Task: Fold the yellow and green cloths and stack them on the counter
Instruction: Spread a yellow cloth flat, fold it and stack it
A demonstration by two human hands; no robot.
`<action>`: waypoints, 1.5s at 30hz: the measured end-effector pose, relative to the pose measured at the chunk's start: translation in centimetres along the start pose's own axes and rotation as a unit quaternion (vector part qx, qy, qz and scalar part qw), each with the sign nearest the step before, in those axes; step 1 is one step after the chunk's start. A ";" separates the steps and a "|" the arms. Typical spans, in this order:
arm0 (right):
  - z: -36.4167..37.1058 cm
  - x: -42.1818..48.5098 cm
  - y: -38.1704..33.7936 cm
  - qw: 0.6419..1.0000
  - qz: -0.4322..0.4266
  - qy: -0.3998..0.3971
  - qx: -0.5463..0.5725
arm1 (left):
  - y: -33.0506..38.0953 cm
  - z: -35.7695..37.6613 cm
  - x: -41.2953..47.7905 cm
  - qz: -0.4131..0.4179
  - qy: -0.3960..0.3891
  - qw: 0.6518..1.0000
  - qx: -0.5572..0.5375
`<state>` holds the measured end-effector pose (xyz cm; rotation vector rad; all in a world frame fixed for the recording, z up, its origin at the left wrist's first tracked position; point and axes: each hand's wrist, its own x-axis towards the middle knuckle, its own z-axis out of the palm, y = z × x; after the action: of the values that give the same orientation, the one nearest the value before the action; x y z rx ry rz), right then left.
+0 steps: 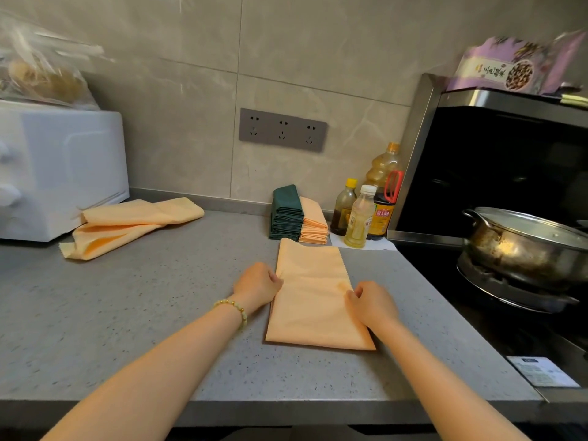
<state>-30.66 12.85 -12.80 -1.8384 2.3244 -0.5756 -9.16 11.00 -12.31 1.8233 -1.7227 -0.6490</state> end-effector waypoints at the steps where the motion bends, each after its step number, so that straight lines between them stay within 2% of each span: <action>1: 0.1 0.1 0.0 1.000 -0.001 -0.001 0.001 | 0.1 0.2 -0.1 -0.002 0.005 1.000 0.016; 3: 0.2 0.3 0.0 1.000 -0.003 -0.004 -0.001 | 0.5 0.5 -0.2 0.013 0.009 0.997 0.073; 5: 0.2 0.4 0.0 1.000 -0.010 -0.005 -0.003 | 1.1 0.7 -0.4 0.082 0.012 0.989 0.124; 8: 0.3 0.4 0.1 1.000 -0.019 -0.001 -0.004 | 2.4 1.2 -1.0 0.181 -0.061 0.962 0.196; 11: 0.3 0.4 0.0 1.000 -0.025 -0.007 0.004 | 2.7 2.5 -1.3 0.168 -0.138 0.932 0.289; 14: 0.2 0.5 0.1 0.999 -0.032 -0.018 0.015 | 2.7 3.4 -1.6 0.148 -0.122 0.922 0.335; 19: -0.3 -0.3 -0.4 0.997 -0.047 0.002 -0.058 | 2.5 3.6 -1.9 0.145 -0.111 0.926 0.331; 21: -0.5 -1.0 -1.4 0.991 -0.082 0.047 -0.100 | 2.3 3.9 -2.1 0.139 -0.114 0.927 0.330; 23: -0.3 -1.6 -2.4 0.983 -0.142 0.058 -0.103 | 2.3 4.1 -2.3 0.134 -0.107 0.929 0.327; 26: 1.2 -2.6 -3.6 0.973 -0.200 -0.013 -0.113 | 2.1 4.5 -2.3 0.121 -0.101 0.940 0.304; 30: 3.3 -2.6 -2.8 0.976 -0.193 -0.065 -0.076 | 2.1 4.6 -2.2 0.109 -0.096 0.947 0.287; 33: 3.3 -2.6 -2.3 0.978 -0.187 -0.078 -0.041 | 1.9 4.9 -2.3 0.105 -0.083 0.952 0.273; 40: 3.0 -3.8 -2.5 0.974 -0.184 -0.121 -0.060 | 1.3 5.1 -3.4 0.109 -0.083 0.950 0.282; 45: 2.8 -5.6 -2.2 0.969 -0.206 -0.121 -0.068 | 0.8 4.9 -5.6 0.105 -0.075 0.949 0.287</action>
<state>-26.34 17.23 -15.35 -2.3281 1.8776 -0.2132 -13.39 16.24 -15.49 1.9465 -2.3523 -0.2050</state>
